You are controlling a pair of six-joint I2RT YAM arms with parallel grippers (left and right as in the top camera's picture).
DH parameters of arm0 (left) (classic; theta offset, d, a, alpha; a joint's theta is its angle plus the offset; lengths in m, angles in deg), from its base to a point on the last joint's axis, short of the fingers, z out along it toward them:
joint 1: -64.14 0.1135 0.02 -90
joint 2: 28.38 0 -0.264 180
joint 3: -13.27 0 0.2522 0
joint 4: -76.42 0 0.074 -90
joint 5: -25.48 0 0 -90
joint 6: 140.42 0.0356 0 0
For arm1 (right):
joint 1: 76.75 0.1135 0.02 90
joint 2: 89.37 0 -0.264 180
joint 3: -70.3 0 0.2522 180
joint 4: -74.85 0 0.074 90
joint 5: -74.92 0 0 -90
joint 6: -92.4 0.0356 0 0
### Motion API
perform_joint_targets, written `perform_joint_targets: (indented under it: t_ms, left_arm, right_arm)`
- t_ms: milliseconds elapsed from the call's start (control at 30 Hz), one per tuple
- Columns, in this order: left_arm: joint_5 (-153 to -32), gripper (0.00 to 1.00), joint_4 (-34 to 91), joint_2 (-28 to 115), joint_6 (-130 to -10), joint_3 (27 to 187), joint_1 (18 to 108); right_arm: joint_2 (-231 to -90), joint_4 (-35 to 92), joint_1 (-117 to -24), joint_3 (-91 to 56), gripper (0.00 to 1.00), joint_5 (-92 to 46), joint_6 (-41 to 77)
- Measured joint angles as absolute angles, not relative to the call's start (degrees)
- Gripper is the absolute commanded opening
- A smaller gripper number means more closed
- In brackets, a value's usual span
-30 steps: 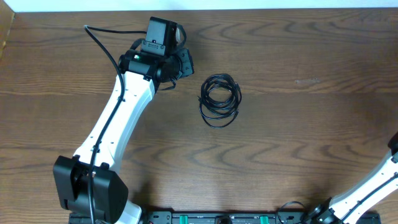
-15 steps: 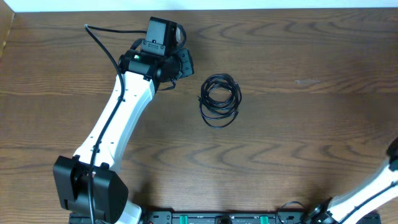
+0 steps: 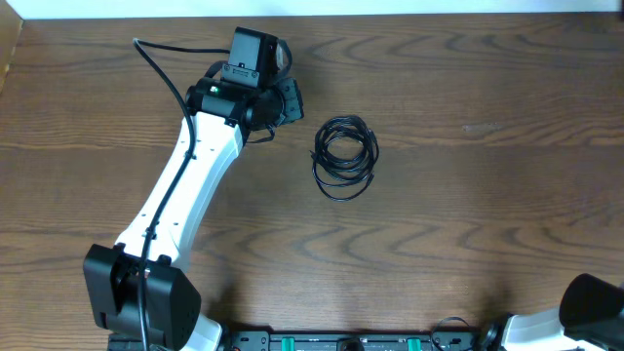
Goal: Untangle cables
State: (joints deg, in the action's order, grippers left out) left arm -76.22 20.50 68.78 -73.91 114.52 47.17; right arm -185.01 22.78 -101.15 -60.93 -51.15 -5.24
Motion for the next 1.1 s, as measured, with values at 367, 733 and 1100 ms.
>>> perform_joint_targets:
  t_ms: [367, 733, 1100]
  left_arm:
    - [-76.2, 0.08, 20.6, 68.8, -72.4, 114.5, 47.2]
    - [-74.8, 0.08, 20.4, 68.7, -69.4, 114.5, 47.2]
    - [-74.7, 0.08, 18.6, 68.7, -69.4, 114.5, 47.2]
  right_arm:
    - [-180.7, 21.7, -87.4, -55.7, 0.99, -59.8, -9.2]
    - [-151.5, 44.0, -84.8, -21.3, 0.99, -53.4, -12.8]
    - [-135.7, 44.9, -84.5, -18.7, 0.99, -52.9, -8.7]
